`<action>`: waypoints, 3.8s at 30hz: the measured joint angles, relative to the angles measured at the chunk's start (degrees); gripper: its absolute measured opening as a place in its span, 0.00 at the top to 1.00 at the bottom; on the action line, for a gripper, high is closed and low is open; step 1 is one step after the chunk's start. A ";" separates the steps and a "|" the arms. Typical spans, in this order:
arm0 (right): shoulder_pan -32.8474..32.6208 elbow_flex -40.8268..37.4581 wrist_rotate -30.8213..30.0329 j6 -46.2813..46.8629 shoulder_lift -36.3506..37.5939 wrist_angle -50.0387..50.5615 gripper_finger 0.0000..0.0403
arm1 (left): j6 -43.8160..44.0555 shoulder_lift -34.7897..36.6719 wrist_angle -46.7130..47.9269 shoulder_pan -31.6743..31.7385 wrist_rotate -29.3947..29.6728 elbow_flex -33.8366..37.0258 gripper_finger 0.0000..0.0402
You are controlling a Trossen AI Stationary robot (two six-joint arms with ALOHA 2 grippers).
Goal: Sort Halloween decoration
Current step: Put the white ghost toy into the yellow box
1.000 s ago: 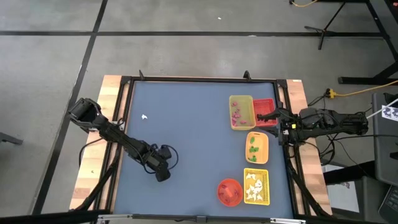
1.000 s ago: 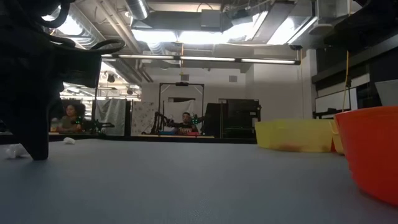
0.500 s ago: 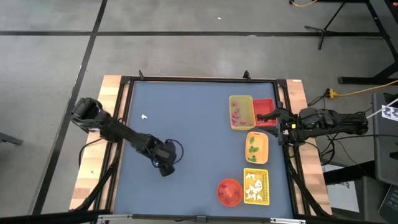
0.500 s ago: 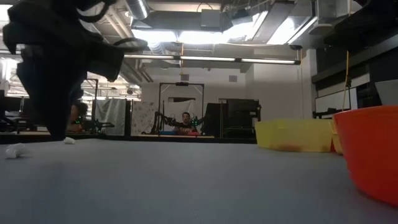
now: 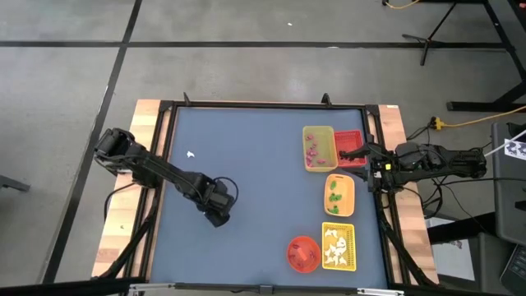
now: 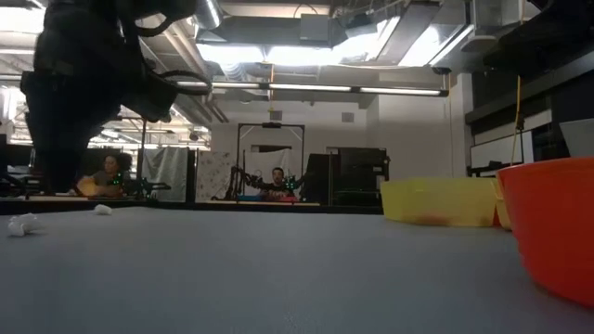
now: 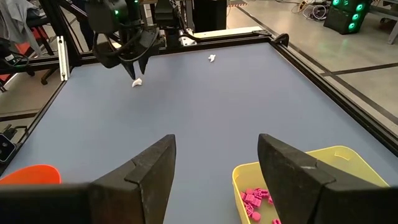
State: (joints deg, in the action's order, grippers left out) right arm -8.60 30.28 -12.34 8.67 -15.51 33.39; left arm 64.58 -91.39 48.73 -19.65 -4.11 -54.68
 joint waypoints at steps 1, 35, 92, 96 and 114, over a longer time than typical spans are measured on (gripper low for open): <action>0.00 0.00 0.00 0.00 0.00 0.00 0.44 | 1.72 0.02 0.24 -0.25 0.14 0.00 0.65; -0.01 0.00 0.00 0.01 0.00 0.00 0.44 | 8.87 -6.69 -0.19 -4.49 3.07 -0.02 0.65; 0.00 0.00 0.02 0.02 0.00 0.00 0.44 | 1.73 -6.62 -3.57 -4.32 8.06 -0.04 0.62; -0.02 0.02 0.02 0.02 0.00 0.00 0.44 | 3.33 -6.62 -3.61 -3.62 7.88 -0.04 0.59; 0.00 0.00 0.02 0.02 0.00 0.00 0.44 | 4.02 -6.62 -5.80 -0.86 7.65 -0.04 0.59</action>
State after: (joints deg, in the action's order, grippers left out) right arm -8.60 30.28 -12.32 8.69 -15.51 33.39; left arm 68.60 -98.02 42.93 -20.51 3.54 -54.72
